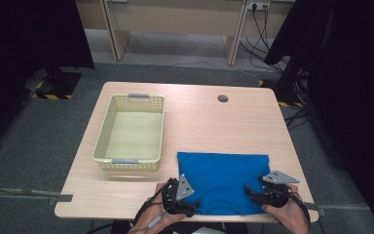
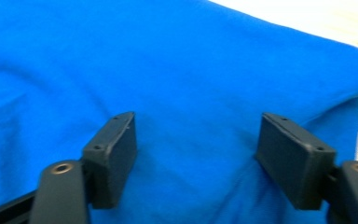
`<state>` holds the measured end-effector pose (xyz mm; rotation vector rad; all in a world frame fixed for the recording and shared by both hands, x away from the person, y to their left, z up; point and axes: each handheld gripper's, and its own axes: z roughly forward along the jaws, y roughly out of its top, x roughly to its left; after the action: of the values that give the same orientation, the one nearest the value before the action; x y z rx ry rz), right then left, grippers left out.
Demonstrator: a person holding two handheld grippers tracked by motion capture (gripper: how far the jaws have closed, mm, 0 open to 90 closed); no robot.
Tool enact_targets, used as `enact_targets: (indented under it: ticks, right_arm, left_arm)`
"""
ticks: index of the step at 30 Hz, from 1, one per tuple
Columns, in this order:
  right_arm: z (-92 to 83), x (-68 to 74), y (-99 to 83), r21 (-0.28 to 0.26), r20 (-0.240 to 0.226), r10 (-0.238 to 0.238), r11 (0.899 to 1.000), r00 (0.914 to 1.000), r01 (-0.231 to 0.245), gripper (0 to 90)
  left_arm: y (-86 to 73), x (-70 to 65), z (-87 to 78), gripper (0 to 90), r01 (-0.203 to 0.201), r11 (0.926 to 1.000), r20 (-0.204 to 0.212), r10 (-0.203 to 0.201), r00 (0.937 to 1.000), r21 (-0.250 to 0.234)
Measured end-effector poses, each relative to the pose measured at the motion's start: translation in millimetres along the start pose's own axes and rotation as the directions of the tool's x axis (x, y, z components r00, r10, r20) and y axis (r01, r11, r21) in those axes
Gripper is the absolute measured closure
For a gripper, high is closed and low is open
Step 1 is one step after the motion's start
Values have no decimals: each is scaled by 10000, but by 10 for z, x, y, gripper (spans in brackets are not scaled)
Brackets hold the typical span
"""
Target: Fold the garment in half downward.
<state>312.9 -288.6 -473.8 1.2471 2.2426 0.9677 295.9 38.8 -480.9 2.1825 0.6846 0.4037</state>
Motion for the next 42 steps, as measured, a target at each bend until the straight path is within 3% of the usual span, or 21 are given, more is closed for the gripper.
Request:
enact_targets:
  ticks: [7, 12, 24, 34, 42]
  right_arm:
    - [-4, -101, 97, -248, 241, 223, 9995, 9995, -217, 255]
    - [106, -158, 101, 125, 259, 283, 9995, 9993, -286, 245]
    - [170, -234, 170, 296, 401, 250, 9992, 9989, -262, 247]
    - [278, -362, 251, 261, 421, 665, 9974, 9969, -676, 226]
    - [337, -388, 316, 351, 460, 739, 9965, 9962, -755, 224]
  left_arm:
    - [29, 16, 38, 157, 528, 9986, 75, -528, 9986, 94]
    - [26, 47, 39, 138, 752, 9971, 97, -753, 9971, 100]
    - [77, 87, 114, 132, 756, 9967, -29, -755, 9971, 301]
    - [138, 187, 194, 135, 923, 9953, -45, -922, 9957, 310]
    - [171, 266, 242, 134, 1024, 9943, -134, -1020, 9947, 307]
